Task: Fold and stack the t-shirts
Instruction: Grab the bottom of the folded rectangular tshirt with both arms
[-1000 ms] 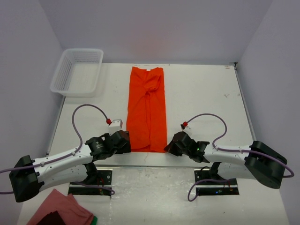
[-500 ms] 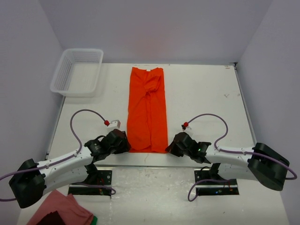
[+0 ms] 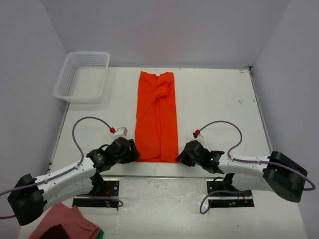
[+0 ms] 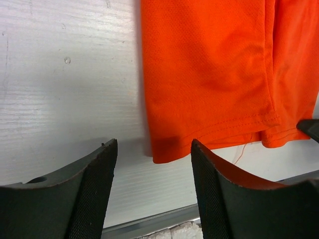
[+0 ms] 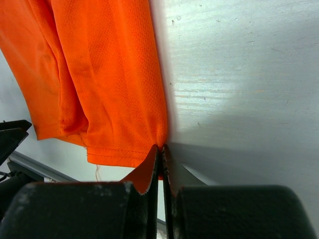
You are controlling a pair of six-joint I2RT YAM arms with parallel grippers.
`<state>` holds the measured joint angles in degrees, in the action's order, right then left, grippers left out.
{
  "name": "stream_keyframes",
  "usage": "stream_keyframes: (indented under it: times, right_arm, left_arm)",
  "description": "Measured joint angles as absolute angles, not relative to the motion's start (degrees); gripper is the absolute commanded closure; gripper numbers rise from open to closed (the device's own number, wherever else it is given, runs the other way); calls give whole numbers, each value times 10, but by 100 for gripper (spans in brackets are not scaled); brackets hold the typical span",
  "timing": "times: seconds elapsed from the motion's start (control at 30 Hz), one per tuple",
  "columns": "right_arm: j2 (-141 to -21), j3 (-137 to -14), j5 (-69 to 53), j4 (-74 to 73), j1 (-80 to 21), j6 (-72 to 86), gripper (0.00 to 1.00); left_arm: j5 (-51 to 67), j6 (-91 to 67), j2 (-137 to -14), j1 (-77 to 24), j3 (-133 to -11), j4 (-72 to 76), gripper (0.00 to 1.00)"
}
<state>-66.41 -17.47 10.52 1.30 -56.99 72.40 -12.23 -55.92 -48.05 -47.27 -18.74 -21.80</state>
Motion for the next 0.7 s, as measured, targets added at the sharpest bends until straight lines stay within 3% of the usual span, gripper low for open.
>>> stream_keyframes:
  times: [0.5, 0.7]
  right_arm:
    - [-666, -178, 105, 11, -570, 724, 100]
    - [-663, -177, 106, 7, -570, 724, 100]
  left_arm:
    - [-73, -560, -530, -472, -175, -132, 37]
    - [-68, -560, -540, -472, -171, -112, 48]
